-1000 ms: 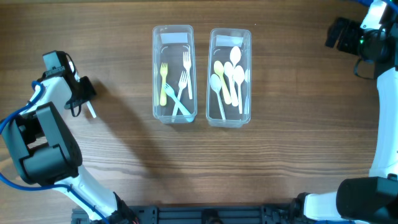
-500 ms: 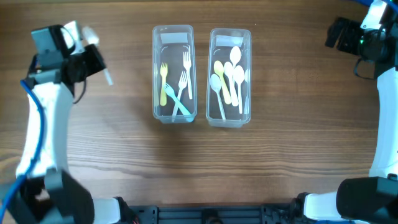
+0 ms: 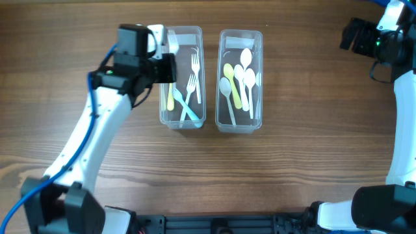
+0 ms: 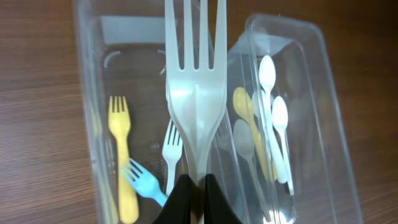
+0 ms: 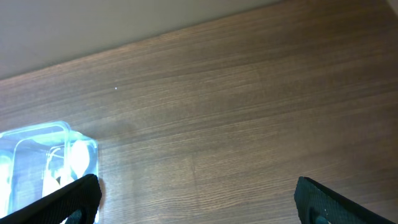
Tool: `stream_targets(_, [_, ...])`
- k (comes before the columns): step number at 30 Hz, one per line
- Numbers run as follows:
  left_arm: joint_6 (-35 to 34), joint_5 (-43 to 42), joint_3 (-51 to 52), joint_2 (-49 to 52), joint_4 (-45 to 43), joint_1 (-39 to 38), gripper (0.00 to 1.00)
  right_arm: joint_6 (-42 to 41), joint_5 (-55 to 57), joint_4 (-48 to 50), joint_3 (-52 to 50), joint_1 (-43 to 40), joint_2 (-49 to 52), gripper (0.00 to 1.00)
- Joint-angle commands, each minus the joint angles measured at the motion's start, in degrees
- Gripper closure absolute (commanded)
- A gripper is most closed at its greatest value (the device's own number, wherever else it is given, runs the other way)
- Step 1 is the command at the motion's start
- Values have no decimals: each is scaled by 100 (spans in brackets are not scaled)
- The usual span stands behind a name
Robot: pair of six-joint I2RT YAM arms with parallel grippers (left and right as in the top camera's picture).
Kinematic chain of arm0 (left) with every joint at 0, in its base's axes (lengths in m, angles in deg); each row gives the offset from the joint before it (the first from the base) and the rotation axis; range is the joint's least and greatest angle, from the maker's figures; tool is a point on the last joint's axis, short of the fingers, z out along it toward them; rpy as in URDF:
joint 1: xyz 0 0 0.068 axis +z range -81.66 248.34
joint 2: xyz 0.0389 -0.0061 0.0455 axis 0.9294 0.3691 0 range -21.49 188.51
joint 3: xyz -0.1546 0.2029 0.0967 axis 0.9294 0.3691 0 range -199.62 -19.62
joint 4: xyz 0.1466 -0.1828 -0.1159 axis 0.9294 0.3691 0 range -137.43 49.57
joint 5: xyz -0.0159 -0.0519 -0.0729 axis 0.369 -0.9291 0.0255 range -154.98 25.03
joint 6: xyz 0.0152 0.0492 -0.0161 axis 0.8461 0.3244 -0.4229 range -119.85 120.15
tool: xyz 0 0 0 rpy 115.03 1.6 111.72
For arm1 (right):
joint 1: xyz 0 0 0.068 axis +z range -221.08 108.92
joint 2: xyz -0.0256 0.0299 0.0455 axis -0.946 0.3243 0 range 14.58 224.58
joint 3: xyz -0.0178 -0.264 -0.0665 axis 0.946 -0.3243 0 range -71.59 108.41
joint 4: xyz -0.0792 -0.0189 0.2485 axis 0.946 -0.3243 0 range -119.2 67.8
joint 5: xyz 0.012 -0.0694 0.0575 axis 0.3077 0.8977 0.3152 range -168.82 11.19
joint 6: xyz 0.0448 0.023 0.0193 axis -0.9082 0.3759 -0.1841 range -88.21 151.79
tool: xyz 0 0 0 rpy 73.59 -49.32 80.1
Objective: Pack container
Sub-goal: 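Carry the last white fork over the left container and lower it, then open the left gripper, release the fork, and lift away left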
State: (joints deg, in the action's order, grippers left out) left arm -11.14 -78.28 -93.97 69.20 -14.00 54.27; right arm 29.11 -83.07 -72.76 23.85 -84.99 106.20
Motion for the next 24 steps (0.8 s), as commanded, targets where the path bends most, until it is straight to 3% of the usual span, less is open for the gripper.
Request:
stream_targets(1, [-142, 212, -35, 490, -101, -221, 96, 61, -22, 20, 7, 17, 31, 0])
stream_targets(9, [-162, 293, -35, 1023, -260, -184, 96, 61, -22, 17, 7, 17, 31, 0])
stream_targets(11, [-162, 291, -35, 1025, -260, -184, 92, 59, -22, 17, 7, 17, 33, 0])
stream_targets(14, [-164, 289, -35, 1008, -258, -184, 44, 59, -22, 17, 7, 17, 33, 0])
stream_targets(17, [-162, 289, -35, 841, -251, -179, 37, 59, -22, 20, 7, 17, 33, 0])
stream_targets(22, [-157, 330, -79, 61, -249, 2, 5, 61, -22, 17, 7, 17, 31, 0])
stream_targets(24, [-160, 520, -85, -289, -197, 177, 0, 59, -22, 17, 7, 17, 31, 0])
